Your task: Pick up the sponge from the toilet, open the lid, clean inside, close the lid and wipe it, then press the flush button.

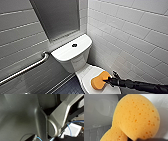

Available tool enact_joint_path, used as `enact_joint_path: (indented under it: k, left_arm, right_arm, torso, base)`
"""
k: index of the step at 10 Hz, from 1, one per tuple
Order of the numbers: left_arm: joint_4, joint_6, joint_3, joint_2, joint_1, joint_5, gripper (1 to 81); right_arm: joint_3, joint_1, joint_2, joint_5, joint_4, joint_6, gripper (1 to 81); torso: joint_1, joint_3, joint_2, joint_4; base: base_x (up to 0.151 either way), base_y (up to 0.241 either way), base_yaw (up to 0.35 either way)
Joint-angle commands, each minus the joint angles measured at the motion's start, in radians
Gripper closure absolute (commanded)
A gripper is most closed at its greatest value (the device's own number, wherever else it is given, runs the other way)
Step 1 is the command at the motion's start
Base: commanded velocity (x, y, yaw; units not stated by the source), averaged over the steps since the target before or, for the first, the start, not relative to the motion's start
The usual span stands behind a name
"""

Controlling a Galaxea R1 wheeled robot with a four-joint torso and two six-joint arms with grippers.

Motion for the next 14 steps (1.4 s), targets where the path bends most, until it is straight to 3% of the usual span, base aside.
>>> enact_joint_path:
  k: [1,6,9,14]
  left_arm:
    - [-0.01,0.005,0.006,-0.013,0.008,0.118,1.0]
    - [-0.01,0.003,0.002,-0.019,0.011,0.118,1.0]
    - [-0.012,-0.004,-0.008,-0.025,0.014,0.12,1.0]
    - [-0.01,-0.006,-0.008,-0.025,0.025,0.12,1.0]
  right_arm:
    - [-0.167,0.215,0.129,-0.167,-0.012,-0.002,81.1]
    - [-0.39,0.26,0.307,-0.155,-0.115,0.0,81.1]
    - [-0.609,0.243,0.436,-0.154,-0.164,-0.006,81.1]
    - [-0.626,0.149,0.4,-0.111,-0.163,-0.006,81.1]
  torso:
    - [0.0,0.0,0.0,0.0]
    - [0.0,0.0,0.0,0.0]
    - [0.0,0.0,0.0,0.0]
    - [0.0,0.0,0.0,0.0]
  base:
    - [0.0,0.0,0.0]
    - [0.0,0.0,0.0]
    - [0.0,0.0,0.0]
    - [0.0,0.0,0.0]
